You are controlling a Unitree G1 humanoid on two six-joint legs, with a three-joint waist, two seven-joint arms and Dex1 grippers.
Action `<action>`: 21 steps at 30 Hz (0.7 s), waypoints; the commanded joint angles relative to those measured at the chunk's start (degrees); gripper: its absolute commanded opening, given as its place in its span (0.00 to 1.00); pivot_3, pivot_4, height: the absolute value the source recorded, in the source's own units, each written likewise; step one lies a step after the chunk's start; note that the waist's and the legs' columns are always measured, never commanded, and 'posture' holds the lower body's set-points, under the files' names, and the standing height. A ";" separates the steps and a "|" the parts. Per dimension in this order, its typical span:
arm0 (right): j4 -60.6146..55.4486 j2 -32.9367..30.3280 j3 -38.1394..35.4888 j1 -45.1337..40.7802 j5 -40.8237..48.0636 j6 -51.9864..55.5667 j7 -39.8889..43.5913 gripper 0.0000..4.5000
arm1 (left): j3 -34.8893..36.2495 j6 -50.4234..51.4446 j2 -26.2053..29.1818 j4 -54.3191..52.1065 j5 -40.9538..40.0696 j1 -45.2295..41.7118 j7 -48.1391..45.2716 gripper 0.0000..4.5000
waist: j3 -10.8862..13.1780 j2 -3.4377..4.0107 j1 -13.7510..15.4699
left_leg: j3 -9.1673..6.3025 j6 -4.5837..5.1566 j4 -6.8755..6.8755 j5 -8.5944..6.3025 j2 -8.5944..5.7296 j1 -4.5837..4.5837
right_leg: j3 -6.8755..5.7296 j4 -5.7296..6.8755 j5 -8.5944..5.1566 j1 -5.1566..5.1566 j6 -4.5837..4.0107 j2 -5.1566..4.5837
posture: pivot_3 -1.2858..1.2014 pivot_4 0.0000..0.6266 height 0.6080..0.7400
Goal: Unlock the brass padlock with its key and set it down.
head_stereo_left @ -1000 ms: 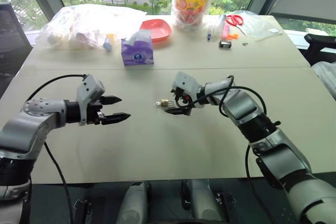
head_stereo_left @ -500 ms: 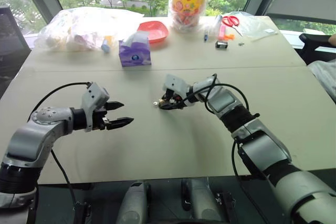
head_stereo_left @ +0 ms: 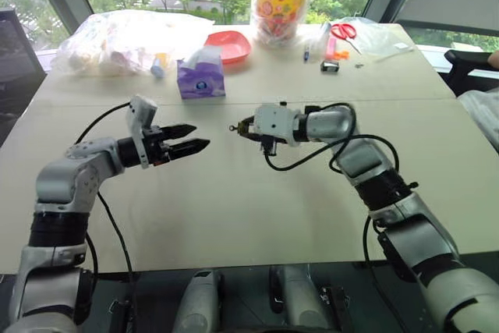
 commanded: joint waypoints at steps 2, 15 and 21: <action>-6.43 1.08 -1.62 0.45 -0.94 1.69 -2.87 0.16 | -1.11 -3.18 -3.67 8.83 1.42 -7.58 -3.16 0.72 | -0.01 -0.02 0.04 | 0.01 -0.01 0.03 0.01 -0.01 0.00 | 0.01 -0.02 0.00 0.03 0.00 0.00 | 0.52 0.24 1.00; -11.45 1.21 -1.36 2.05 -2.62 5.27 -4.42 0.16 | -3.59 -5.92 -6.35 17.83 4.93 -14.64 -10.23 0.21 | -0.01 -0.01 -0.07 | 0.00 -0.01 0.02 0.01 -0.01 -0.02 | 0.02 -0.03 0.00 0.02 0.00 -0.01 | 0.52 0.24 1.00; -11.82 1.40 -1.30 2.20 -2.64 5.68 -4.42 0.16 | -3.62 -5.81 -6.58 17.34 5.51 -14.19 -11.14 0.09 | -0.01 -0.02 -0.06 | 0.00 -0.01 0.02 0.01 -0.01 -0.02 | 0.02 -0.03 0.00 0.02 0.00 -0.01 | 0.52 0.24 1.00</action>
